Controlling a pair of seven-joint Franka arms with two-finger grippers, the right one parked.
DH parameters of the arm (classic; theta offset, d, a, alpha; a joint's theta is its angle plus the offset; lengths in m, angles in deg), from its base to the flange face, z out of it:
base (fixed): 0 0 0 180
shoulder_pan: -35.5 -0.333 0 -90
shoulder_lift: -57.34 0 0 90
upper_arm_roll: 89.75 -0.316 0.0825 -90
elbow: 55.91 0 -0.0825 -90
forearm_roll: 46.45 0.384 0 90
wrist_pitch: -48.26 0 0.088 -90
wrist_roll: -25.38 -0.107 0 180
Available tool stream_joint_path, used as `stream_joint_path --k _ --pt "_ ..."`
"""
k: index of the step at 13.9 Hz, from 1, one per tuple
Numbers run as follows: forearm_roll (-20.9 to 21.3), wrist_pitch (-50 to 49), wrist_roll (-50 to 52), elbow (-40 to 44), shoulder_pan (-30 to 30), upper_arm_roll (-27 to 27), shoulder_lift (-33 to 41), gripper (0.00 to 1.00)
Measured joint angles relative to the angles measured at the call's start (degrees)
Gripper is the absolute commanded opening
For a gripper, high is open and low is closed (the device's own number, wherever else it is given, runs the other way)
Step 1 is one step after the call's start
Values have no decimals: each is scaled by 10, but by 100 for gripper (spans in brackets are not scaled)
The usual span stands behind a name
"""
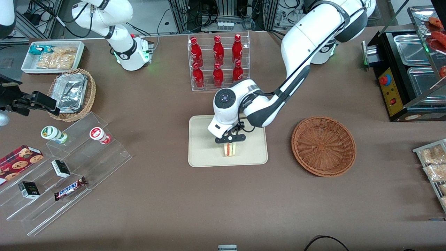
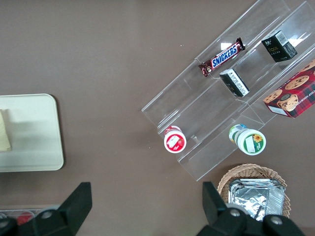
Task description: Place sandwich from basket to tray
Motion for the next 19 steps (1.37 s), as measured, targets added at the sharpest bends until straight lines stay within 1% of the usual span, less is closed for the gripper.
stream_joint_path --k 1,5,8,14,19 --pt "0 3 0 1 0 -1 0 100" --pt "0 10 1 7 -3 -5 0 100" --pt "1 11 1 19 -18 -6 9 100" --pt "1 4 3 22 -50 -7 65 100" --pt "-1 -65 2 11 -99 -7 131 100"
